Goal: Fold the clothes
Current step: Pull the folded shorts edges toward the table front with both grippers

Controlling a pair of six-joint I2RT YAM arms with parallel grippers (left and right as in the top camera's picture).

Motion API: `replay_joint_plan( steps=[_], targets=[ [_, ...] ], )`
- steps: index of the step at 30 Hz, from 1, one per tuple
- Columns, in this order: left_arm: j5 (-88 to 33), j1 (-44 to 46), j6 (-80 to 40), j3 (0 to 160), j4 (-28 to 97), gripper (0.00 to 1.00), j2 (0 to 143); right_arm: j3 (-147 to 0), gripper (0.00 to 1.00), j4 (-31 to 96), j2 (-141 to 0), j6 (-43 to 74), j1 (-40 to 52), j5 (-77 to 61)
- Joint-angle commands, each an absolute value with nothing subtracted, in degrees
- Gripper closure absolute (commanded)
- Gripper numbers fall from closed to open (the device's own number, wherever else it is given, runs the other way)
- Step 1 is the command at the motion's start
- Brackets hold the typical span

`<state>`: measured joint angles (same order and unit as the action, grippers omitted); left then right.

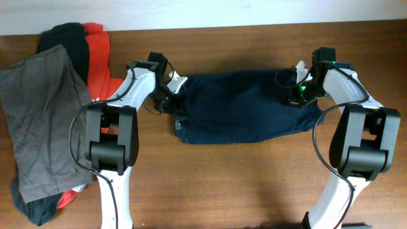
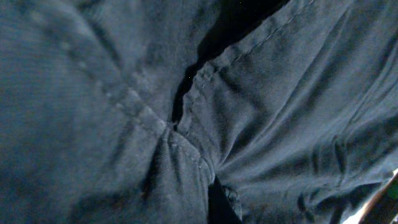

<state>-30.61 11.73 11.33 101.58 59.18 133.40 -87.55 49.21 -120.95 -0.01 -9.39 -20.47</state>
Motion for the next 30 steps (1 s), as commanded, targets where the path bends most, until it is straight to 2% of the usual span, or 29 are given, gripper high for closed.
replay_joint_plan(
  steps=[1,6,9,14,15,16,17,18,30],
  targets=[
    [-30.17,9.34,11.88,101.34,61.12,1.0,134.98,-87.18,0.96,49.3,-121.25,0.01,-9.34,-22.15],
    [-20.75,3.11,11.9,106.02,69.95,1.0,134.76,-87.48,0.95,50.5,-117.8,-0.4,-9.32,-34.17],
    [-11.86,1.26,11.88,110.63,74.32,1.0,134.76,-87.7,0.69,51.22,-115.44,-2.13,-9.32,-42.0],
    [-2.28,1.06,12.14,116.6,76.86,1.0,134.76,-87.68,0.66,50.54,-115.9,-7.57,-8.6,-44.51],
    [-2.28,1.06,12.45,117.25,76.86,1.0,134.76,-87.68,0.69,50.24,-116.2,-8.88,-8.19,-44.31],
    [-2.28,1.06,12.91,117.78,76.84,1.0,134.76,-87.68,0.77,50.0,-116.42,-9.34,-7.9,-44.34],
    [-2.24,1.06,13.23,118.08,76.75,1.0,134.76,-87.68,0.94,49.36,-116.88,-9.76,-7.46,-44.07],
    [-2.07,1.06,13.41,118.34,76.55,1.0,134.76,-87.66,0.96,48.77,-117.51,-9.74,-7.11,-43.53],
    [-4.16,1.06,12.93,118.93,75.7,1.0,134.76,-87.64,0.96,44.29,-128.53,-8.08,-4.56,-42.72]
  ],
)
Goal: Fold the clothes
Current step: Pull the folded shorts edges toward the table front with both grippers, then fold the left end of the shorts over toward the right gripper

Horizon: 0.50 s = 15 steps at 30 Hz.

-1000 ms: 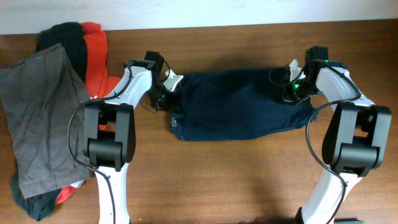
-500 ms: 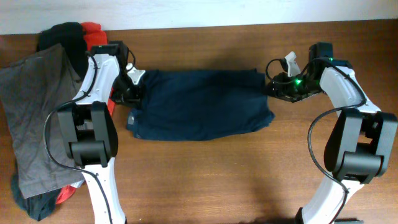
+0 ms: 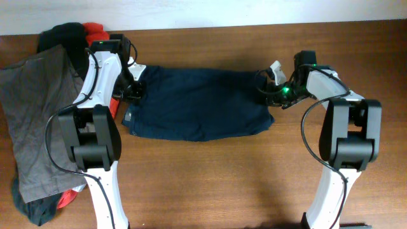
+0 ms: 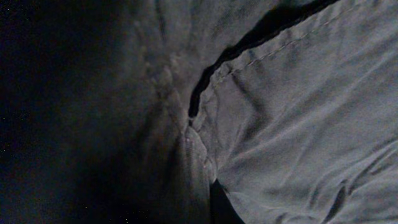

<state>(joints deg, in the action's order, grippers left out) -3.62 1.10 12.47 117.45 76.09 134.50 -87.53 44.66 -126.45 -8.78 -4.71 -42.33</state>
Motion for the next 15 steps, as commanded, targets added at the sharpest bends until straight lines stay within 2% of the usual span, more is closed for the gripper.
replay_joint_plan(
  steps=[1,9,15],
  targets=[
    [-4.43,1.06,12.93,119.28,75.72,1.0,134.76,-87.64,0.96,44.27,-129.08,-7.88,-4.56,-42.61],
    [-15.62,1.5,12.97,128.73,79.33,1.0,134.76,-87.53,0.96,43.18,-134.26,-3.75,-4.51,-41.12],
    [-23.46,6.52,12.93,133.4,81.41,1.0,134.76,-87.53,0.96,42.81,-135.06,-2.66,-4.51,-41.08]
  ],
)
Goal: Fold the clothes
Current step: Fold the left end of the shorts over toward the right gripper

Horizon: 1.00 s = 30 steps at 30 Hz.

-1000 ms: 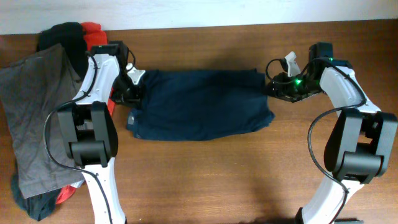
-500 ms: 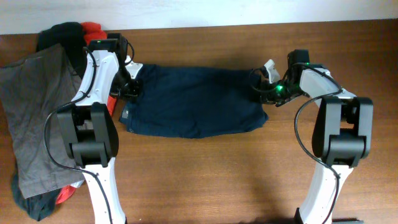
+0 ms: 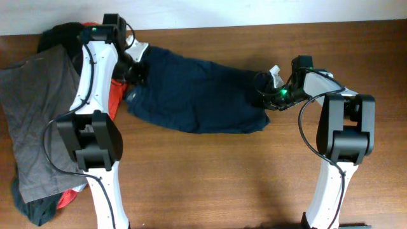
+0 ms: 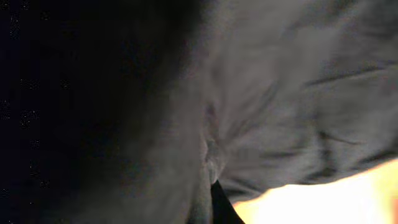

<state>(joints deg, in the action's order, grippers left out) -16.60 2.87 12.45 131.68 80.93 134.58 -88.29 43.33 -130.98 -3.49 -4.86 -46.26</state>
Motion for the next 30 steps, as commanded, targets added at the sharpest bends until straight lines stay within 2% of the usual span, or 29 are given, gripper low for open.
replay_joint_plan(
  steps=[1,10,30],
  targets=[
    [-23.68,7.6,12.93,133.4,81.54,1.0,134.76,-87.53,0.96,42.78,-135.06,-2.66,-4.51,-41.08],
    [-23.57,22.74,11.33,133.47,74.67,1.0,134.76,-87.53,0.96,42.83,-135.11,-2.48,-4.51,-40.4],
    [-23.59,37.89,8.21,133.45,55.7,0.99,134.76,-84.62,0.96,40.97,-135.17,-2.48,-4.51,-40.25]
  ],
)
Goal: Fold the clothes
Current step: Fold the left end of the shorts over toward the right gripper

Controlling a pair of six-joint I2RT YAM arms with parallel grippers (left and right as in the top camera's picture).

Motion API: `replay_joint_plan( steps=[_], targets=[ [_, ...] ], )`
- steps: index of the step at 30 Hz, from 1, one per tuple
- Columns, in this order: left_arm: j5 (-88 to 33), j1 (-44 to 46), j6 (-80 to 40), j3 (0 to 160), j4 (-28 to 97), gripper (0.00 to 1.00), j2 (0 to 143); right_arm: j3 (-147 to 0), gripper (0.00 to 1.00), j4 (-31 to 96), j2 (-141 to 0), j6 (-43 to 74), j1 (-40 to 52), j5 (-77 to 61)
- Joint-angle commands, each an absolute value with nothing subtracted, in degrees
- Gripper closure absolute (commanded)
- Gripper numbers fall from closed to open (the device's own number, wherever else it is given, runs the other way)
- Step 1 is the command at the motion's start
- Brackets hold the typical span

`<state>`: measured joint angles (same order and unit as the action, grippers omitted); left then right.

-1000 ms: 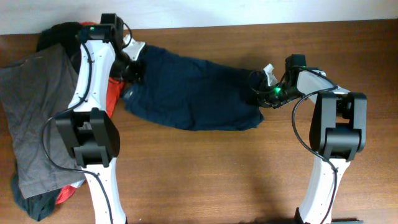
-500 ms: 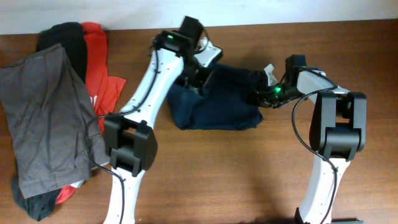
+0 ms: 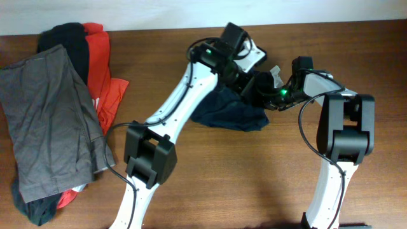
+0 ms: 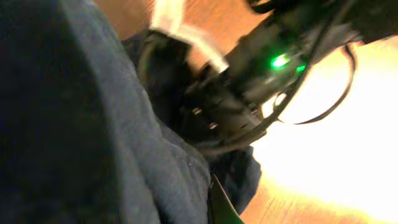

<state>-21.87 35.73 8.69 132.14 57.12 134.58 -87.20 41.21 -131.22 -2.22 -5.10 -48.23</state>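
Observation:
A navy garment (image 3: 229, 114) lies bunched and doubled over right of the table's centre. My left arm reaches across from the left, and its gripper (image 3: 247, 81) is shut on one end of the cloth, right beside my right gripper (image 3: 264, 95). The right gripper is shut on the garment's other end. Dark cloth (image 4: 93, 124) fills most of the left wrist view, hiding the left gripper (image 4: 208, 199) except for one green fingertip (image 4: 217, 208). The right gripper (image 4: 249, 81), with a green light on it, shows just beyond the cloth.
At the table's left end is a heap of other clothes: a large grey garment (image 3: 44, 121), a red one (image 3: 98, 63) and a black one (image 3: 63, 35). The wooden table (image 3: 254, 184) ends at a white wall along the top.
My left gripper was at the far left near the red garment with the navy cloth's left end. It is now beside the right gripper, and the cloth is doubled over. The right gripper has stayed put.
The navy garment first lay spread flat at the centre, a gripper shut on each end. Then both grippers and the garment stood further left. Then the left end was up at the far left. Now that end is at the right end, halving the cloth.

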Motion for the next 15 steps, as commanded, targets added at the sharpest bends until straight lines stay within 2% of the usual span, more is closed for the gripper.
replay_joint_plan(
  steps=[1,4,5,6,8,15],
  targets=[
    [-23.55,38.46,8.21,133.45,55.51,0.96,134.78,-84.62,0.96,40.84,-135.17,-2.46,-4.51,-40.27],
    [-23.14,39.46,8.21,133.43,55.27,0.59,134.78,-84.62,0.96,40.64,-135.17,-2.46,-4.51,-40.27],
    [-23.11,39.51,8.23,133.43,55.24,0.38,134.78,-84.62,0.96,40.62,-135.17,-2.46,-4.51,-40.27],
    [-23.14,39.51,8.21,133.43,55.24,0.23,134.78,-84.62,0.96,40.62,-135.17,-2.46,-4.51,-40.27],
    [-22.96,39.42,8.21,133.45,55.24,0.01,134.78,-84.62,0.96,40.62,-135.17,-2.46,-4.51,-40.27],
    [-22.96,36.53,8.21,142.06,60.9,0.01,133.56,-84.99,0.96,39.79,-135.17,-0.97,-4.58,-41.01]
  ],
)
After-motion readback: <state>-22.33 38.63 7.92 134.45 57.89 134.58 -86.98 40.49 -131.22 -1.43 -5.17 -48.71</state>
